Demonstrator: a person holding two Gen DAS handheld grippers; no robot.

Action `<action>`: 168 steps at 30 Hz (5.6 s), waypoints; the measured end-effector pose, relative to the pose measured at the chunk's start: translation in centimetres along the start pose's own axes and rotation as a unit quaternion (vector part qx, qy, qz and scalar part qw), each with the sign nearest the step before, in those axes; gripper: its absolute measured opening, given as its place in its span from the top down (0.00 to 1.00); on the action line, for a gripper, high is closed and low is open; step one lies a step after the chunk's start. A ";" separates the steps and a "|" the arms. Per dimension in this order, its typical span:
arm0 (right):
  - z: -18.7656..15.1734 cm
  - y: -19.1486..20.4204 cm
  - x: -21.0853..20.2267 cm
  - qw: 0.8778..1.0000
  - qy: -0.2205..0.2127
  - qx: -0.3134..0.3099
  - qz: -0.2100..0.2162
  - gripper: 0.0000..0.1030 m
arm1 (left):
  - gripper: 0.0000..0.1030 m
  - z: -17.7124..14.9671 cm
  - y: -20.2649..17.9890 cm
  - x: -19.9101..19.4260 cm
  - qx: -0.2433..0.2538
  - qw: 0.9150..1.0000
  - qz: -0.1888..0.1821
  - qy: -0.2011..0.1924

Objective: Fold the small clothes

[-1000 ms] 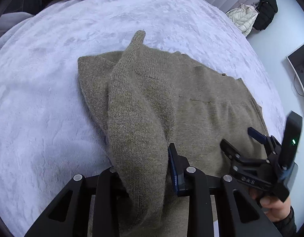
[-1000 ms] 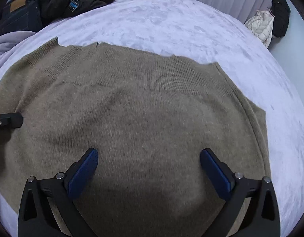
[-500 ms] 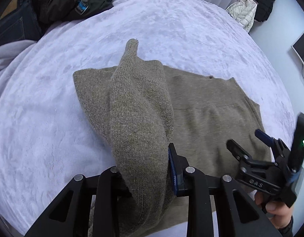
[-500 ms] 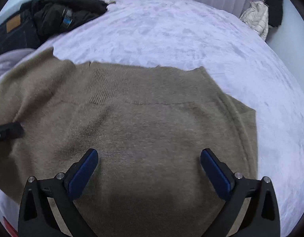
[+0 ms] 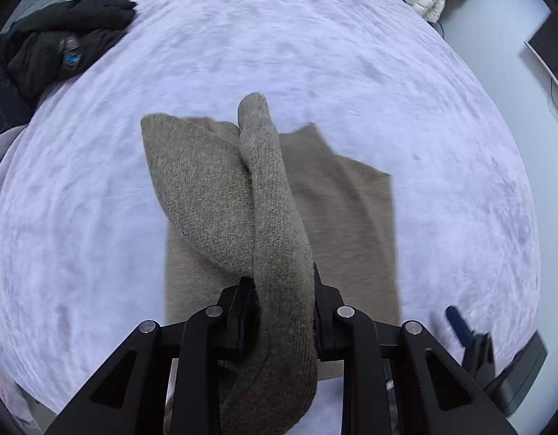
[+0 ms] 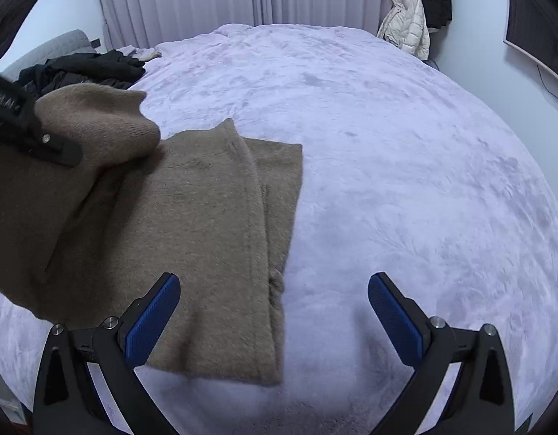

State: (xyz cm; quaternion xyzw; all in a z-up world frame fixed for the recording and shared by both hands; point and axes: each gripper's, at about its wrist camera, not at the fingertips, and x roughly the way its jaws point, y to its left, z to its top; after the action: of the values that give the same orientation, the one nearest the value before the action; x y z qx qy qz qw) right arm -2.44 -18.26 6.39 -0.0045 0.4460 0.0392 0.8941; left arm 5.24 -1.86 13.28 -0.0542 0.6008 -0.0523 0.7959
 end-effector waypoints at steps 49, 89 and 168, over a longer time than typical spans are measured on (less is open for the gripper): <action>2.2 1.2 1.4 0.976 0.060 0.044 0.206 0.51 | 0.08 -12.6 9.2 5.4 0.025 0.992 -0.074 -0.102; 9.9 3.2 4.0 0.973 -0.068 -0.124 0.184 0.82 | 0.00 -0.5 9.7 9.5 -0.119 0.990 -0.075 -0.030; 5.1 2.6 7.3 0.968 0.053 -0.213 0.118 0.23 | 0.00 -0.7 6.2 8.1 0.030 0.982 0.142 -0.123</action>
State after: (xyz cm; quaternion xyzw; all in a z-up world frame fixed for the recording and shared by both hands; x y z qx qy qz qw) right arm 5.81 -14.93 3.69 -0.1443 0.4712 0.2383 0.8369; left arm 6.88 3.03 4.48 0.0495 0.4981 0.0504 0.8642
